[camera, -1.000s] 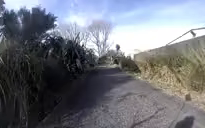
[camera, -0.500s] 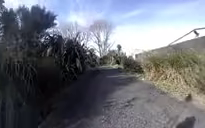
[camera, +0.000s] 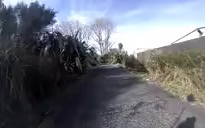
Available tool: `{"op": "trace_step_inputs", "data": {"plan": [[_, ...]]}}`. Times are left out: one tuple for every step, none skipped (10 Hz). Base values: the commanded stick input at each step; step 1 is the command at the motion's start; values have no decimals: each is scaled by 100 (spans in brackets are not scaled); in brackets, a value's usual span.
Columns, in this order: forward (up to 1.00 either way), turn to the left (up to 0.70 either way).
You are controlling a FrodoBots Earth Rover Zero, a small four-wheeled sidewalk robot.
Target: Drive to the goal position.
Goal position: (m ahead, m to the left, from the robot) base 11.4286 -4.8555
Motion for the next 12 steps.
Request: {"op": "trace_step_inputs", "data": {"plan": [[45, -27], [45, -27], [45, -27], [45, -22], [45, -15], [45, -8], [45, -5], [45, -1], [45, 0], [45, 0], [45, 0], [45, -4]]}}
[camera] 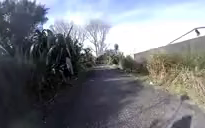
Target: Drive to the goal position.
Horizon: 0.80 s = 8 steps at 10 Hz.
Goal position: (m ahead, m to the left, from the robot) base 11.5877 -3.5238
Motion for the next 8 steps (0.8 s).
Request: {"op": "trace_step_inputs", "data": {"plan": [[45, -8], [45, -14], [45, -22], [45, -26], [45, -25], [45, -23], [45, -21], [45, -19]]}}
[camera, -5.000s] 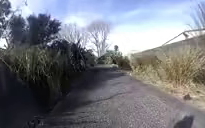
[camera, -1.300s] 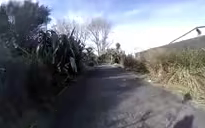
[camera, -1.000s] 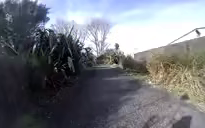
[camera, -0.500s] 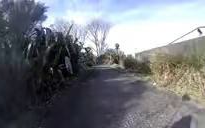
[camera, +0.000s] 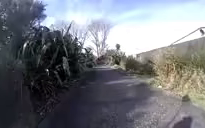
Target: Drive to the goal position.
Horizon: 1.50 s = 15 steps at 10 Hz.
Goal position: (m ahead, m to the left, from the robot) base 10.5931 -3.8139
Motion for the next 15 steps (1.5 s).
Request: {"op": "trace_step_inputs", "data": {"plan": [[45, -16], [45, -9], [45, -2], [45, 0], [45, 0], [45, 0], [45, 0], [45, 0], [45, -3], [45, -14], [45, -24], [45, -27], [45, -27], [45, -27], [45, -27]]}}
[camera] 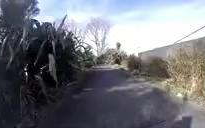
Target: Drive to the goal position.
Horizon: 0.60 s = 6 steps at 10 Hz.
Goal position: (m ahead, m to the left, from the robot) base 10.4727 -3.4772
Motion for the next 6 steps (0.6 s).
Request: {"op": "trace_step_inputs", "data": {"plan": [[45, -27], [45, -21], [45, -10], [45, 0], [45, -1], [45, -2]]}}
